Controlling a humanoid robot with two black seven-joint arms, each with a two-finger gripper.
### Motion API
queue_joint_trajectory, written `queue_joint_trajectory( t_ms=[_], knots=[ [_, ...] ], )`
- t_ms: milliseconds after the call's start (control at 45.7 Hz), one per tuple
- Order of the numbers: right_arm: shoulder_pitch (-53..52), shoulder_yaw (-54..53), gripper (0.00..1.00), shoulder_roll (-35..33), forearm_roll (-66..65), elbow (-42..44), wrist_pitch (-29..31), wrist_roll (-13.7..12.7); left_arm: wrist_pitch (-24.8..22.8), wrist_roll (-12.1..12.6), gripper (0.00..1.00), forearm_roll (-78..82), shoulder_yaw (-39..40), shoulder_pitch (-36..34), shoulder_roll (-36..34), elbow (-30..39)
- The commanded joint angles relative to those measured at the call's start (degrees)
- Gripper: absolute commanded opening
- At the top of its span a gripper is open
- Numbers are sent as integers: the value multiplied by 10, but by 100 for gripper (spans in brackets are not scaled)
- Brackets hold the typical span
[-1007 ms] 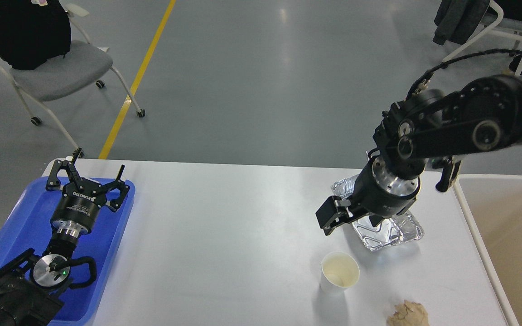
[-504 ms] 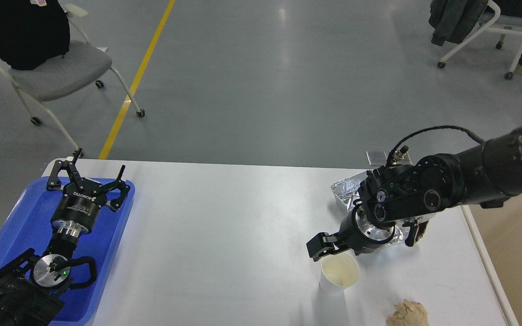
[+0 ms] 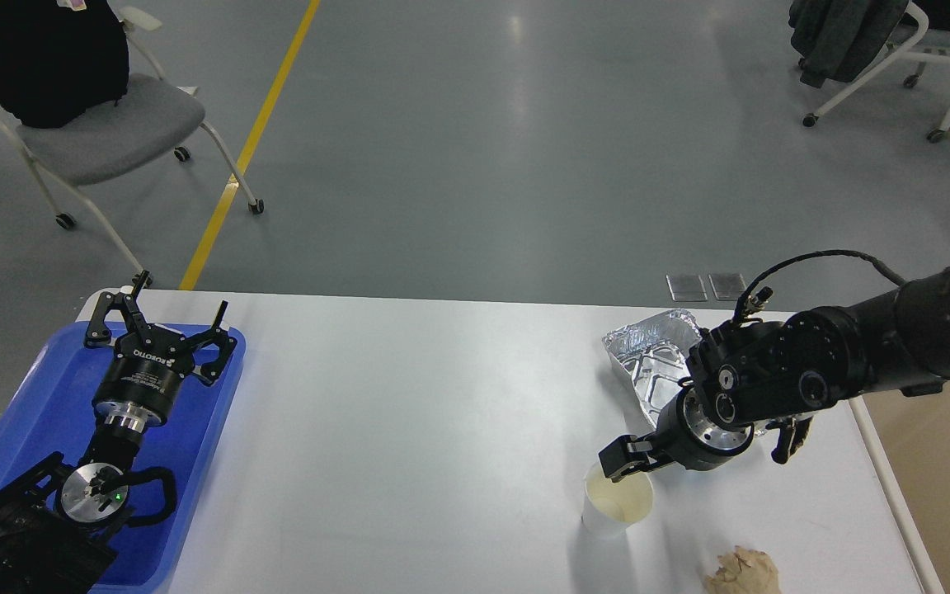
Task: Tidy desktop
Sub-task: 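Close the right gripper on the rim of the white paper cup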
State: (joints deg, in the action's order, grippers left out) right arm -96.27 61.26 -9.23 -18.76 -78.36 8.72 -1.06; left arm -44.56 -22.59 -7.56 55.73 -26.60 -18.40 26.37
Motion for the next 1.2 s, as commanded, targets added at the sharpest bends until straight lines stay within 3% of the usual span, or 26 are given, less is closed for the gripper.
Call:
queue_joint_trajectory(
  t_ms=[0, 504, 569, 701, 810, 898, 942, 964, 1182],
  knots=[
    [9, 10, 100, -11, -17, 2, 0, 0, 0, 0, 99, 0, 1, 1, 0, 0],
    [46, 4, 100, -5, -7, 5, -23, 0, 0, 0, 99, -1, 4, 2, 0, 0],
    [55, 4, 95, -3, -8, 8, -32, 0, 0, 0, 99, -1, 4, 2, 0, 0],
    [71, 3, 77, 7, -8, 21, -47, 1, 0, 0, 99, -1, 5, 2, 0, 0],
    [79, 3, 46, 11, -8, 23, -60, 3, 0, -1, 99, -1, 5, 2, 0, 0],
    [86, 3, 31, 17, -8, 28, -63, 3, 0, -1, 99, -1, 5, 2, 0, 0],
    [86, 3, 6, 18, -9, 29, -63, 3, 0, -1, 99, -1, 5, 2, 0, 0],
    [86, 3, 0, 18, -9, 29, -63, 3, 0, -1, 99, -1, 5, 2, 0, 0],
    [68, 8, 0, 13, -8, 22, -62, 1, 0, -1, 99, -1, 6, 3, 1, 0]
  ],
)
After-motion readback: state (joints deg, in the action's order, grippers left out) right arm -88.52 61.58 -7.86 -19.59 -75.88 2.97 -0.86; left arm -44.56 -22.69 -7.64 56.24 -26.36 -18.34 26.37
